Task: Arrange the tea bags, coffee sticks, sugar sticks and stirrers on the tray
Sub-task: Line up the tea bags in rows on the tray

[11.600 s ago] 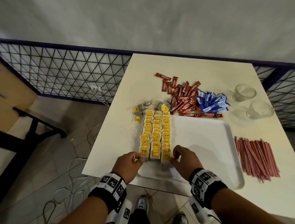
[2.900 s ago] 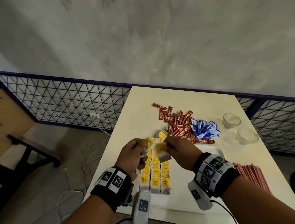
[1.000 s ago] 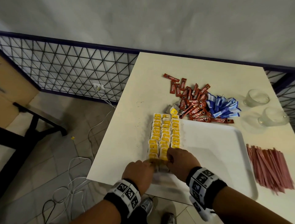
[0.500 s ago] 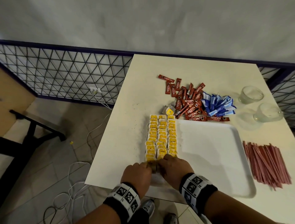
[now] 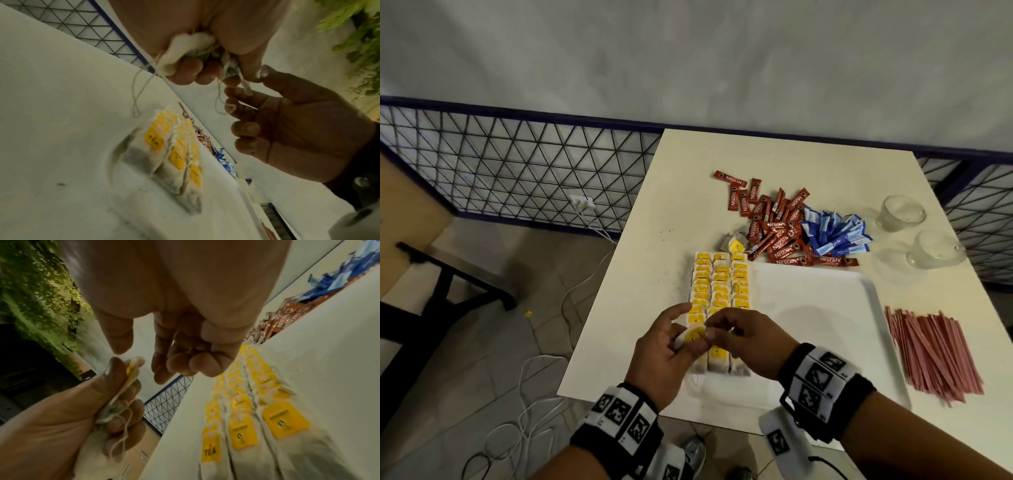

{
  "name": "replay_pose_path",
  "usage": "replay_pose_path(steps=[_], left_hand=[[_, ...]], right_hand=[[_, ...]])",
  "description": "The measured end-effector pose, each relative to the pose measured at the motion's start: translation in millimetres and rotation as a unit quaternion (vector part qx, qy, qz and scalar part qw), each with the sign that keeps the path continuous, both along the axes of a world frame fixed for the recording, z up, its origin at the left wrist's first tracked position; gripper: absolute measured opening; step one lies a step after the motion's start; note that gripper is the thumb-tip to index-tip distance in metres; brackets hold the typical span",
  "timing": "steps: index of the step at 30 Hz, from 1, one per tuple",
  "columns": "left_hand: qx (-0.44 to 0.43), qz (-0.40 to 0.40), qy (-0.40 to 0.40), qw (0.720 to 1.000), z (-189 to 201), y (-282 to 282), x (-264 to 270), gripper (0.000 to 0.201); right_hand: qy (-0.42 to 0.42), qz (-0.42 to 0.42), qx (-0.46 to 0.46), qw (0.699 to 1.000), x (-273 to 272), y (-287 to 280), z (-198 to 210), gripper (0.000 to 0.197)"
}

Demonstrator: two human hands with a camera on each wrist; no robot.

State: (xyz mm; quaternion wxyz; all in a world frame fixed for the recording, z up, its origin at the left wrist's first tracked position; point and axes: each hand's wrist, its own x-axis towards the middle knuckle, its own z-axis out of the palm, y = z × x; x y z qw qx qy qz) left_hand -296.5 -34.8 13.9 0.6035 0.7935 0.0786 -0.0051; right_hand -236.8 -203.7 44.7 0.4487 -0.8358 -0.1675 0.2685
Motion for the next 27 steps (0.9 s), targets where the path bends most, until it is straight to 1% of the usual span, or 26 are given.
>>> replay_pose_path(steps=[2, 3, 5, 6, 8, 10, 12, 13, 14, 15, 17, 18, 19, 20, 23, 24, 25, 26, 27], left_hand=[[-0.015, 0.0, -0.003, 1.0, 1.6, -8.3, 2.5, 0.042], [-0.013, -0.005, -0.006, 1.0, 2.4, -11.9, 2.9, 0.035], [0.011, -0.029, -0.004, 0.999, 7.4, -17.7, 2.4, 0.016], [0.03, -0.045, 0.009, 0.998, 8.6, -18.6, 1.1, 0.013], [0.067, -0.075, 0.045, 0.994, 10.0, -16.9, -0.1, 0.012], [0.104, -0.093, 0.078, 0.987, 10.7, -12.2, 0.0, 0.017], [0.121, -0.087, 0.078, 0.986, 16.2, -8.7, 1.3, 0.036], [0.118, -0.083, 0.063, 0.987, 18.8, -8.3, 3.2, 0.042], [0.117, -0.088, 0.05, 0.988, 22.0, -8.8, 5.5, 0.043], [0.121, -0.101, 0.042, 0.987, 25.3, -11.2, 8.0, 0.037], [0.16, -0.133, 0.032, 0.978, 29.8, -17.4, 13.5, 0.01], [0.172, -0.148, 0.031, 0.973, 32.7, -19.7, 15.6, 0.004], [0.172, -0.152, 0.03, 0.973, 34.9, -21.4, 16.7, 0.011], [0.154, -0.15, 0.029, 0.976, 35.9, -23.0, 17.4, 0.015], [0.075, -0.127, 0.018, 0.989, 34.5, -26.6, 16.9, 0.01], [0.079, -0.123, 0.02, 0.989, 31.2, -27.4, 16.6, 0.007], [0.107, -0.122, 0.027, 0.986, 27.7, -28.7, 16.7, 0.005], [0.142, -0.126, 0.032, 0.981, 23.7, -30.8, 16.7, 0.006], [0.168, -0.132, 0.039, 0.976, 18.9, -33.0, 16.5, 0.012]], right_hand=[[-0.002, -0.003, 0.0, 1.0, 0.8, -1.6, 9.3, 0.018], [-0.013, -0.007, -0.007, 1.0, 2.1, -3.7, 14.1, 0.021], [-0.063, 0.004, -0.04, 0.997, 4.7, -8.8, 23.5, 0.02], [-0.093, 0.018, -0.059, 0.994, 5.3, -11.9, 29.0, 0.017], [-0.149, 0.058, -0.087, 0.983, 8.0, -17.8, 38.5, 0.012], [-0.19, 0.102, -0.116, 0.97, 11.1, -22.4, 44.2, 0.013], [-0.205, 0.139, -0.155, 0.956, 13.7, -24.9, 48.3, 0.017], [-0.206, 0.157, -0.175, 0.95, 14.7, -25.2, 50.7, 0.019], [-0.209, 0.173, -0.191, 0.943, 15.6, -24.4, 53.0, 0.02], [-0.214, 0.185, -0.201, 0.938, 16.1, -23.5, 55.6, 0.022], [-0.236, 0.188, -0.198, 0.933, 16.1, -22.5, 59.4, 0.023], [-0.248, 0.182, -0.184, 0.933, 15.7, -22.8, 60.3, 0.023], [-0.257, 0.173, -0.165, 0.936, 14.9, -23.4, 60.6, 0.021], [-0.263, 0.163, -0.144, 0.94, 14.4, -24.5, 60.1, 0.02], [-0.248, 0.137, -0.121, 0.951, 13.7, -29.2, 55.1, 0.019], [-0.238, 0.131, -0.123, 0.954, 13.2, -30.4, 52.0, 0.019], [-0.224, 0.126, -0.128, 0.958, 12.2, -31.5, 47.8, 0.019], [-0.204, 0.119, -0.134, 0.963, 10.6, -32.5, 42.2, 0.019], [-0.176, 0.111, -0.14, 0.968, 8.3, -33.9, 35.1, 0.019]])
